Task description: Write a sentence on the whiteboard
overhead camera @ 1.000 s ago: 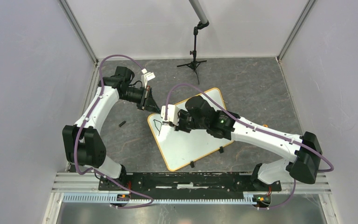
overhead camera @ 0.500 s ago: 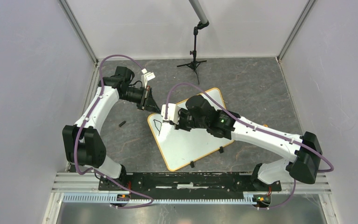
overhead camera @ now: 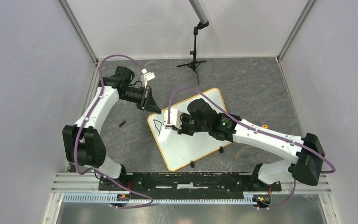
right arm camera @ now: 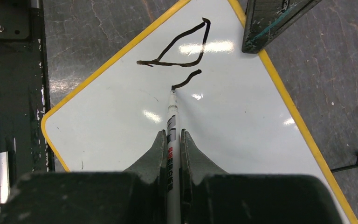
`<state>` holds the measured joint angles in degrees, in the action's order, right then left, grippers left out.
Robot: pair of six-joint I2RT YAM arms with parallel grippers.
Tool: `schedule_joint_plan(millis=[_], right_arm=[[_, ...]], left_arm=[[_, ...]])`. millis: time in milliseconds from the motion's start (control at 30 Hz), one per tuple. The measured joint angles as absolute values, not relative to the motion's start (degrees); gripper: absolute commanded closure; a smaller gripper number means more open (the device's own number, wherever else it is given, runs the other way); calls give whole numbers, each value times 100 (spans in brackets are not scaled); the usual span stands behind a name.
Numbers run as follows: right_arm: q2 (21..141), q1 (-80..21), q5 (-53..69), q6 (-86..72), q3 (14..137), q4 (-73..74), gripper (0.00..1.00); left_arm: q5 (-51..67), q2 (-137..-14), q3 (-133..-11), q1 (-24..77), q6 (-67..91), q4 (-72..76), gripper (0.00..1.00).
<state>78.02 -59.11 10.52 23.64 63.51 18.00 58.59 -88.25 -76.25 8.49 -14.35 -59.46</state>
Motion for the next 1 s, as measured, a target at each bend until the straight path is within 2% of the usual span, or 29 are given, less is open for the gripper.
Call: schedule_joint_plan(millis=[1000], right_arm=[[7832,-5686,1149,2252,6484,1767,100]], left_arm=[[5857,-8825,-7625,849,-1435,-5940,98]])
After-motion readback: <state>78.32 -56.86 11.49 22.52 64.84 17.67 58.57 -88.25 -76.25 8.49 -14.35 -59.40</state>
